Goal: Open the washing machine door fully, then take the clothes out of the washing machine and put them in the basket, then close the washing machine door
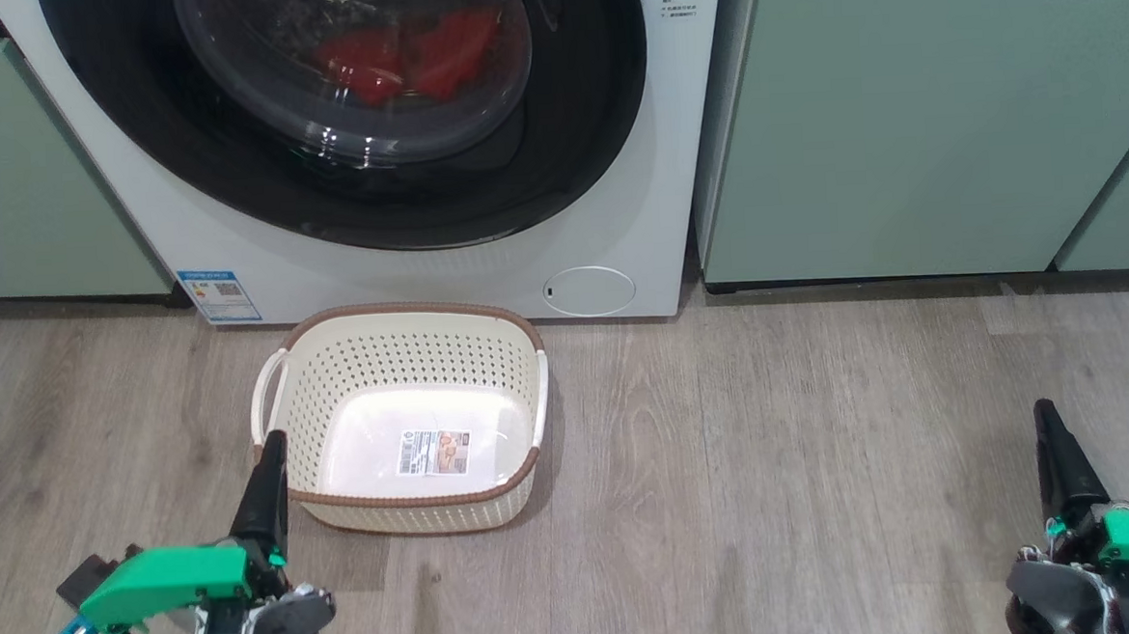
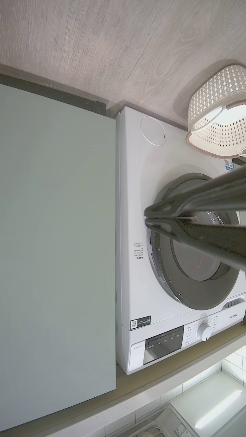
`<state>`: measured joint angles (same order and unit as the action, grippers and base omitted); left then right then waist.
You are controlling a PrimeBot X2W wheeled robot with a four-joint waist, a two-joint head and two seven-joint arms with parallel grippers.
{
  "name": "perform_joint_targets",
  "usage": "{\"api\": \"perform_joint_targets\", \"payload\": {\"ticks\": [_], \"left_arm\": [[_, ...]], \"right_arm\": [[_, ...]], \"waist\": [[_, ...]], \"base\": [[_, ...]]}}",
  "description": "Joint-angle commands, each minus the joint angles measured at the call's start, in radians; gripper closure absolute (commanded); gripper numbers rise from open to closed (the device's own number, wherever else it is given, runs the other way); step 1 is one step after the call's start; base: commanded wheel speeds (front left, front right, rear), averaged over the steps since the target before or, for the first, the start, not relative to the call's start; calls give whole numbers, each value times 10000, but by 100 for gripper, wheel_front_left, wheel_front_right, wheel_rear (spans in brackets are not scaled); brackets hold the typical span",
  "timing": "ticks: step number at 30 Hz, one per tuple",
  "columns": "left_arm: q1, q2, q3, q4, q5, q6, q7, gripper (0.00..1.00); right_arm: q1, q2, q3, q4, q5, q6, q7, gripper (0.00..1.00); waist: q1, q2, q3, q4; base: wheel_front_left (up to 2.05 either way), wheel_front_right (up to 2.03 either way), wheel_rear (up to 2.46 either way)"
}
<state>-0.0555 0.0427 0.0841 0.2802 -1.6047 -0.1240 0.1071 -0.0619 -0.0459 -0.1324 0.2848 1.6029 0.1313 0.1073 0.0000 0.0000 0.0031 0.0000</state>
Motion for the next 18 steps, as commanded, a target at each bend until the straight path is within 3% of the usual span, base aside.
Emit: {"api": "perform_joint_targets", "payload": {"ticks": [1, 18], "left_arm": [[-524, 75, 293, -354, -43, -67, 58, 100], [-524, 75, 293, -354, -44, -67, 58, 100]], "right_arm": [[-460, -43, 191, -401, 61, -6, 56, 100], [-460, -43, 191, -401, 61, -6, 56, 100]], "waist": [[0, 0, 0, 0], [0, 0, 0, 0]], "base": [[0, 0, 0], [0, 0, 0]]}}
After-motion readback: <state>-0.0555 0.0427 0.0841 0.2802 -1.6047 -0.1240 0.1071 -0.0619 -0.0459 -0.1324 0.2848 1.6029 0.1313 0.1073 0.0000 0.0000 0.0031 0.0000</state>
